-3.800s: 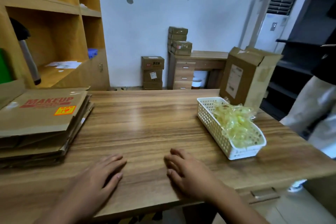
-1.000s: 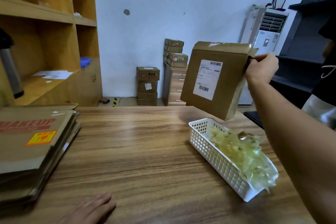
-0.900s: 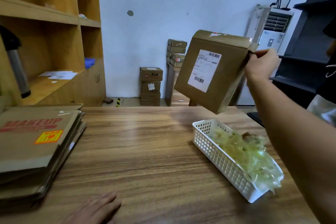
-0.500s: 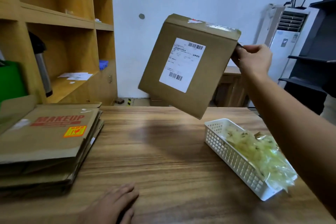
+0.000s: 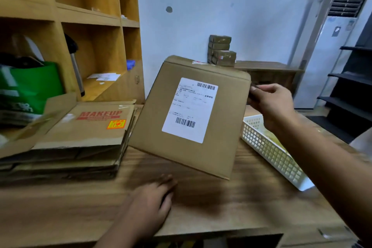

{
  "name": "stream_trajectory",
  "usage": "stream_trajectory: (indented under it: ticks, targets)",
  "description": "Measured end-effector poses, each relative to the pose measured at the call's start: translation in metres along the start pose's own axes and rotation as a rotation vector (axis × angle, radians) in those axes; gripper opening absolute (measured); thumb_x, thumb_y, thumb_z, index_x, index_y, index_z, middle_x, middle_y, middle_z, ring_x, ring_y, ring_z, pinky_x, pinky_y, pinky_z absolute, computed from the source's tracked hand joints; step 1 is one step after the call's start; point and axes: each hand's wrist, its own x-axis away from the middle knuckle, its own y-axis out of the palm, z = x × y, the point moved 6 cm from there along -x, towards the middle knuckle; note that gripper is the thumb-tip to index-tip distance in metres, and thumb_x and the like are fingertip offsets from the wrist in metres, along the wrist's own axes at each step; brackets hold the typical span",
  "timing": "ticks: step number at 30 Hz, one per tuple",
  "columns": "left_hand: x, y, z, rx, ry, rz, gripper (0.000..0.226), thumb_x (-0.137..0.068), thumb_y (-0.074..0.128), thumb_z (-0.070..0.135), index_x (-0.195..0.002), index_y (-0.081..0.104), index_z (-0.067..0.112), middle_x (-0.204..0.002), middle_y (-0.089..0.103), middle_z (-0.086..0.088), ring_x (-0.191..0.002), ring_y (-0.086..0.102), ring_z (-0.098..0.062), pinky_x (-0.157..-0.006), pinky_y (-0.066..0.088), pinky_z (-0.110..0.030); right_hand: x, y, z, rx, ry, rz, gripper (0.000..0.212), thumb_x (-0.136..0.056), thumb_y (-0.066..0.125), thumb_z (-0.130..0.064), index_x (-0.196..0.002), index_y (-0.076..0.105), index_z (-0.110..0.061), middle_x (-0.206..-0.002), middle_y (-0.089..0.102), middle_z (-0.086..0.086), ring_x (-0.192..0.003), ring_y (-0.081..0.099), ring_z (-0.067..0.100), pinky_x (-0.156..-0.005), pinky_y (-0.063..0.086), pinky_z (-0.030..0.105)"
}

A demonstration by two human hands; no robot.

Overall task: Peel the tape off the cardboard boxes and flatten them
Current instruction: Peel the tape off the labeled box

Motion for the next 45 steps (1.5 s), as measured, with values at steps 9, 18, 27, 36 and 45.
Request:
stream_trajectory:
  ticks: [9,18,27,36,45]
  targets:
    - [-0.002,0.007,-0.007,-0.021,0.02,0.001,0.042,-0.096,0.036,0.047,-0.131,0.057,0.038,-0.12,0.059,0.02,-0.114,0.054,-0.004,-0.096,0.046,-0.025,0.013,-0.028,0.054,0.215,0.105,-0.05,0.012,-0.097,0.061,0.005,-0.091,0.053,-0.001,-0.095,0.066,0.023,-0.075,0.074,0.026,-0.056,0.062,0.028]
    - [-0.001,0.008,-0.01,-0.043,-0.018,0.017,0.041,-0.099,0.042,0.048,-0.138,0.055,0.041,-0.145,0.05,0.021,-0.135,0.042,0.002,-0.109,0.036,-0.021,0.019,-0.045,0.095,0.463,0.223,-0.105,0.004,-0.103,0.048,-0.002,-0.104,0.051,-0.004,-0.095,0.06,0.021,-0.068,0.07,0.029,-0.073,0.062,0.051]
    - [0.0,0.006,-0.009,-0.045,-0.044,0.018,0.043,-0.097,0.038,0.051,-0.135,0.057,0.041,-0.142,0.053,0.02,-0.133,0.045,0.001,-0.108,0.039,-0.027,0.019,-0.045,0.1,0.922,0.012,-0.245,0.034,-0.092,0.054,-0.001,-0.124,0.064,-0.005,-0.121,0.066,0.016,-0.102,0.069,0.034,-0.096,0.056,0.051]
    - [0.004,-0.01,0.003,0.027,0.045,0.121,0.035,-0.098,0.047,0.041,-0.129,0.062,0.038,-0.132,0.062,0.018,-0.12,0.047,0.009,-0.102,0.047,-0.027,0.086,-0.043,0.095,0.772,-0.191,-0.147,0.028,-0.089,0.054,0.002,-0.108,0.069,-0.013,-0.108,0.068,0.004,-0.102,0.065,0.02,-0.091,0.047,0.025]
    - [-0.002,-0.052,0.038,0.054,0.243,0.309,0.032,-0.096,0.051,0.024,-0.122,0.068,0.015,-0.125,0.064,0.0,-0.119,0.057,-0.016,-0.105,0.043,-0.028,0.139,-0.031,0.133,0.252,0.016,-0.175,0.036,-0.087,0.046,0.018,-0.091,0.059,-0.016,-0.094,0.073,0.006,-0.094,0.071,0.013,-0.095,0.057,0.04]
